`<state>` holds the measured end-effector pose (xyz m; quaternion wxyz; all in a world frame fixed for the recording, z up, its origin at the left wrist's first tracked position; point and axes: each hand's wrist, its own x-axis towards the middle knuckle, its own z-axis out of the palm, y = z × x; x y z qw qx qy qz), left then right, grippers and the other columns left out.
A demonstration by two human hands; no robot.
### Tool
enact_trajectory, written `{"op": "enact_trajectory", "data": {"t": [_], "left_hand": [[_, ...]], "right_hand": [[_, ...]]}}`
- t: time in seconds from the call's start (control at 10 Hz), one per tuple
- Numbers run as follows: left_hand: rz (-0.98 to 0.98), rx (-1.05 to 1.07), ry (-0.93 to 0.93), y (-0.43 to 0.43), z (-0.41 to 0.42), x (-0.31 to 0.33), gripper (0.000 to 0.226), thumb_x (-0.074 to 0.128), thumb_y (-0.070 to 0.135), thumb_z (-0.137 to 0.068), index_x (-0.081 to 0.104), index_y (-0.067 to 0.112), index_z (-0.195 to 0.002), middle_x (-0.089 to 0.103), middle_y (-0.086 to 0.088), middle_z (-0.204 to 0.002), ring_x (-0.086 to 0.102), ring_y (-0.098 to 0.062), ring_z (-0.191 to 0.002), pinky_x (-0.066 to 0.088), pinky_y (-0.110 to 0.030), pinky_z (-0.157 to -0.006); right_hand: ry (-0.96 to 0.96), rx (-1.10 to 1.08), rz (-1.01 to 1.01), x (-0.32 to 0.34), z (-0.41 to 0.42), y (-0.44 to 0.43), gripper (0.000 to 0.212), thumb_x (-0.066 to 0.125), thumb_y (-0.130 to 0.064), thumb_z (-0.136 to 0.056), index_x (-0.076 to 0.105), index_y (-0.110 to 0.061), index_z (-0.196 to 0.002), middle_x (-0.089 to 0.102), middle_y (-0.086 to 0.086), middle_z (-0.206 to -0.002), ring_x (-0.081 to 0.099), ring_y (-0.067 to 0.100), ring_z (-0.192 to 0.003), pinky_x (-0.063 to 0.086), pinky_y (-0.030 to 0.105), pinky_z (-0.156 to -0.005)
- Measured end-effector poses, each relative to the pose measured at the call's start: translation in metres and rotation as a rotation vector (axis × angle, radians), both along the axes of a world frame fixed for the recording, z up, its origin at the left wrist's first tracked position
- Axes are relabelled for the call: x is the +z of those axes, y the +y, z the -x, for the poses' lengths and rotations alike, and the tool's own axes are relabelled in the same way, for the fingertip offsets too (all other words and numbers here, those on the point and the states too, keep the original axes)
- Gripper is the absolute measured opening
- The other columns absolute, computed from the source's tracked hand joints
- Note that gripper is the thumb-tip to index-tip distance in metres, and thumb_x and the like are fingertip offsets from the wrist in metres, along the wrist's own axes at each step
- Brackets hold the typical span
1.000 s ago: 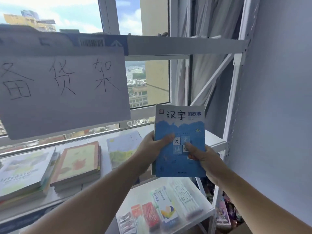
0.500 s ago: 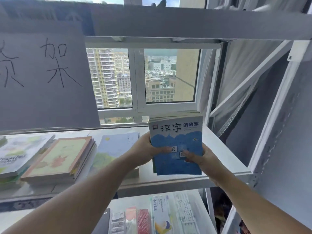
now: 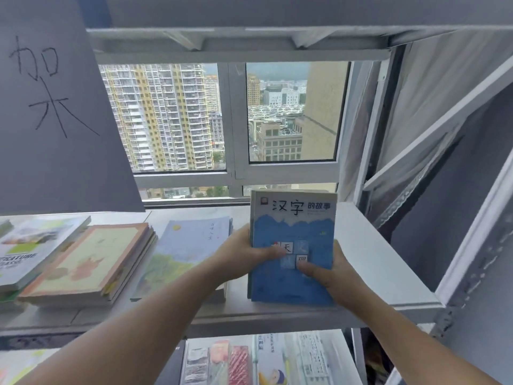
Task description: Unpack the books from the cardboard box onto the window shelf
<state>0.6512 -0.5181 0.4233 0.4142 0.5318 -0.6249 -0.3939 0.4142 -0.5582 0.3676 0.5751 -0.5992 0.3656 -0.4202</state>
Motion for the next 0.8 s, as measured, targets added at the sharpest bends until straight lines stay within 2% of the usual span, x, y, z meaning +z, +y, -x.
{"op": "enact_trajectory", "data": {"t": [0.1, 0.2, 0.3, 0.4, 0.5, 0.6, 0.7, 0.8], "left_hand": [[-0.142, 0.063, 0.014, -0.012, 0.001, 0.008, 0.038, 0.077, 0.042, -0.092, 0.071, 0.021, -0.123, 0.082, 0.0, -0.111, 0.081, -0.02, -0.095, 0.066, -0.046, -0.086], [-0.252, 0.154, -0.094, -0.023, -0.001, 0.007, 0.045, 0.072, 0.051, -0.094, 0.067, 0.02, -0.127, 0.081, -0.003, -0.11, 0.081, -0.023, -0.093, 0.067, -0.049, -0.081], [-0.327, 0.229, -0.158, -0.031, -0.002, 0.005, 0.049, 0.069, 0.054, -0.094, 0.065, 0.016, -0.124, 0.079, -0.005, -0.109, 0.08, -0.024, -0.093, 0.068, -0.046, -0.078], [-0.36, 0.26, -0.262, -0.043, -0.001, 0.002, 0.044, 0.067, 0.059, -0.093, 0.06, 0.02, -0.112, 0.073, 0.001, -0.099, 0.075, -0.016, -0.083, 0.063, -0.029, -0.056], [-0.383, 0.266, -0.343, -0.05, 0.0, -0.004, 0.039, 0.068, 0.063, -0.09, 0.056, 0.026, -0.095, 0.067, 0.008, -0.089, 0.067, -0.008, -0.073, 0.05, -0.02, -0.045], [-0.387, 0.282, -0.406, -0.058, -0.001, -0.01, 0.041, 0.068, 0.064, -0.09, 0.048, 0.029, -0.081, 0.063, 0.008, -0.085, 0.063, -0.007, -0.07, 0.045, -0.021, -0.045], [-0.357, 0.315, -0.516, -0.053, 0.0, -0.011, 0.046, 0.069, 0.061, -0.09, 0.049, 0.02, -0.083, 0.057, 0.005, -0.077, 0.054, -0.008, -0.062, 0.037, -0.024, -0.046], [-0.252, 0.301, -0.543, -0.048, 0.002, -0.006, 0.043, 0.069, 0.053, -0.092, 0.054, 0.015, -0.081, 0.056, 0.002, -0.072, 0.047, -0.012, -0.057, 0.035, -0.026, -0.049]], "right_hand": [[0.08, -0.052, -0.099, 0.014, -0.006, -0.011, 0.091, 0.097, -0.054, -0.058, 0.057, -0.016, -0.131, 0.077, 0.012, -0.12, 0.081, 0.031, -0.096, 0.065, 0.054, -0.084], [0.187, -0.051, -0.176, 0.024, -0.014, -0.02, 0.086, 0.092, -0.051, -0.06, 0.061, -0.01, -0.13, 0.079, 0.014, -0.116, 0.08, 0.034, -0.096, 0.064, 0.055, -0.087], [0.287, -0.047, -0.224, 0.03, -0.019, -0.027, 0.075, 0.09, -0.048, -0.068, 0.067, -0.008, -0.126, 0.082, 0.013, -0.109, 0.081, 0.034, -0.095, 0.063, 0.057, -0.091], [0.369, -0.056, -0.238, 0.034, -0.024, -0.028, 0.064, 0.085, -0.053, -0.066, 0.075, -0.015, -0.116, 0.084, 0.011, -0.103, 0.079, 0.039, -0.099, 0.056, 0.065, -0.098], [0.393, -0.065, -0.263, 0.035, -0.028, -0.03, 0.053, 0.085, -0.049, -0.073, 0.078, -0.015, -0.113, 0.084, 0.011, -0.101, 0.078, 0.04, -0.101, 0.056, 0.062, -0.1], [0.438, -0.059, -0.3, 0.037, -0.025, -0.037, 0.038, 0.085, -0.044, -0.082, 0.077, -0.019, -0.111, 0.084, 0.003, -0.088, 0.08, 0.026, -0.077, 0.063, 0.039, -0.073], [0.509, -0.092, -0.323, 0.039, -0.026, -0.045, 0.035, 0.087, -0.039, -0.082, 0.075, -0.016, -0.107, 0.081, 0.005, -0.088, 0.075, 0.024, -0.074, 0.057, 0.035, -0.068], [0.676, -0.147, -0.233, 0.048, -0.027, -0.047, 0.032, 0.085, -0.039, -0.083, 0.071, -0.012, -0.094, 0.075, 0.007, -0.089, 0.073, 0.024, -0.08, 0.054, 0.031, -0.066]]}}
